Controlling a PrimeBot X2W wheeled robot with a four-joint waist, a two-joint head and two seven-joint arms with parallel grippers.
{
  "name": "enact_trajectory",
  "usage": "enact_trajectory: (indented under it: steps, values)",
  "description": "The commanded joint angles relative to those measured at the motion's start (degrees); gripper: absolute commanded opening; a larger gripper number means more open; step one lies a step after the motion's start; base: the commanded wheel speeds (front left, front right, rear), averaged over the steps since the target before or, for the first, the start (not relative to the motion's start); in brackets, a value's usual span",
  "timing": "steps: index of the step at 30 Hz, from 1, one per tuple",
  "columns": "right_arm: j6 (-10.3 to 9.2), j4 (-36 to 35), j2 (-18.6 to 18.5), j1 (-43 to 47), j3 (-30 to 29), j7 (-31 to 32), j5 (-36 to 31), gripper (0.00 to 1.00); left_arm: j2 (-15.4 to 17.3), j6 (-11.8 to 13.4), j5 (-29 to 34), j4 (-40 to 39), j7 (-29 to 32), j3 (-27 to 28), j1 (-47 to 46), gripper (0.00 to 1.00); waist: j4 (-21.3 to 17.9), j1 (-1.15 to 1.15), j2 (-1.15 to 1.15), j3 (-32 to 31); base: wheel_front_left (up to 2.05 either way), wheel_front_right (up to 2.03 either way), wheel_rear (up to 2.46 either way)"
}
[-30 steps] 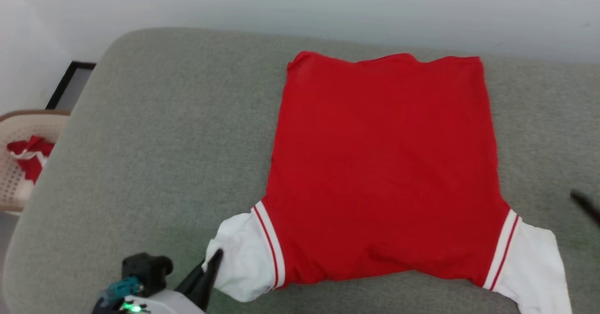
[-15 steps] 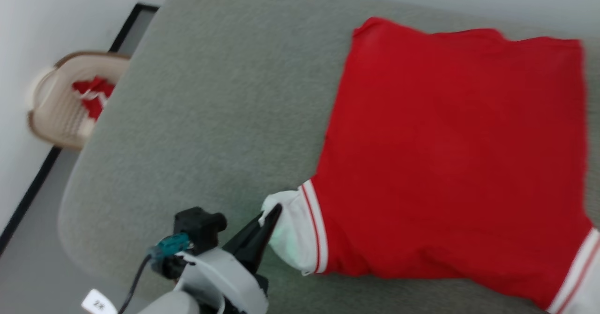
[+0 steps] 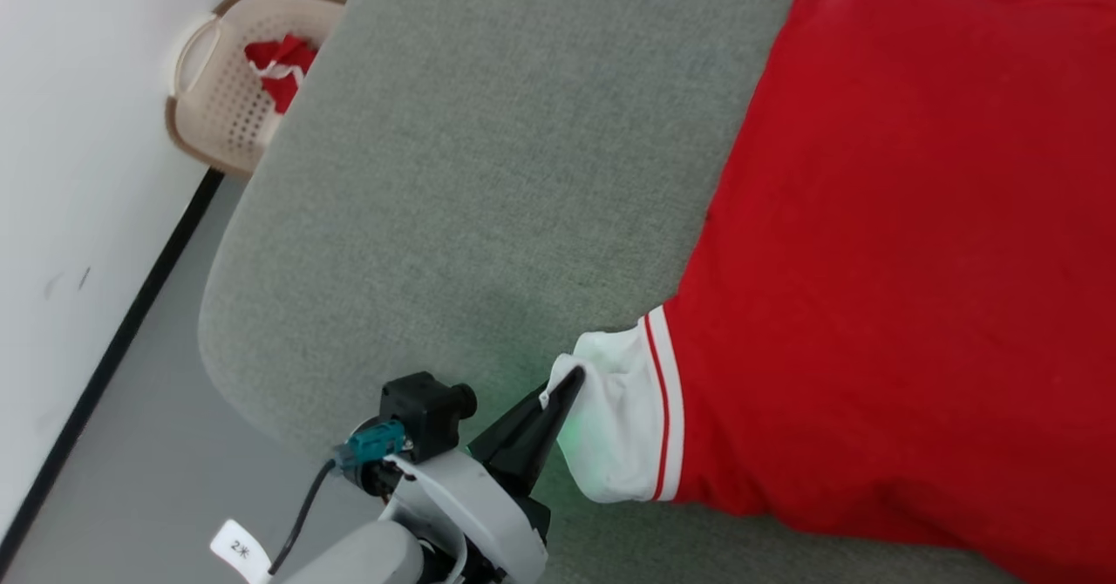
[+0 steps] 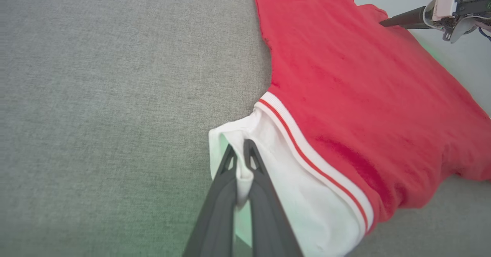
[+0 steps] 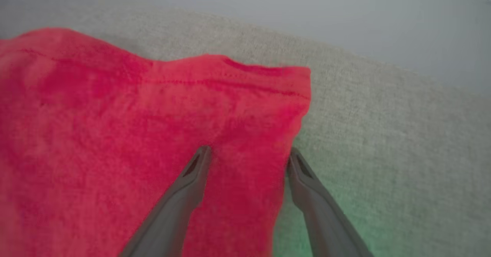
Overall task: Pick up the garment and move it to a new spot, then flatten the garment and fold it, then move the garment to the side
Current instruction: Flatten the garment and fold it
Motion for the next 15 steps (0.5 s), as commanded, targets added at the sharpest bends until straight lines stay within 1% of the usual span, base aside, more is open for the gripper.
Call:
enact_trajectory:
  steps: [1, 6, 10, 11, 12, 15]
  values:
    - [-0.06, 2.79, 0.35, -1.01, -0.12, 0.24, -1.60, 1.00, -0.22, -0.27, 0.30, 0.26, -0.53, 0.00, -0.29, 0.00, 1.95, 0.00, 0.00, 2.70, 0.00, 0.00, 0.00]
    - [-0.09, 11.05, 1.40, -3.65, -1.65, 0.74, -6.04, 1.00, -0.60, -0.54, 0.17, 0.41, -1.32, -0.06, 0.00, 0.00, 2.01, 0.00, 0.00, 3.51, 0.00, 0.00, 0.00]
    - [-0.16, 17.66, 1.89, -5.47, -3.54, 4.05, -9.87, 1.00, -0.82, -0.97, -0.10, 0.62, -1.50, -0.09, 0.08, 0.00, 1.89, 0.00, 0.00, 3.74, 0.00, 0.00, 0.00]
    - [-0.18, 19.25, 1.79, -5.90, -4.04, 5.36, -10.95, 0.42, -0.84, -0.96, -0.20, 0.72, -1.52, -0.08, 0.02, 0.00, 1.86, 0.00, 0.00, 3.73, 0.00, 0.00, 0.00]
    - [-0.27, 20.75, 1.83, -6.24, -4.52, 6.72, -11.79, 0.00, -0.85, -1.04, -0.26, 0.88, -1.56, -0.09, -0.05, 0.00, 1.81, 0.00, 0.00, 3.71, 0.00, 0.00, 0.00]
    - [-0.25, 22.63, 1.93, -7.85, -5.98, 6.70, -13.80, 0.00, -1.18, -1.58, -0.47, 1.43, -1.67, -0.15, -0.60, 0.00, 1.72, 0.00, 0.00, 3.61, 0.00, 0.00, 0.00]
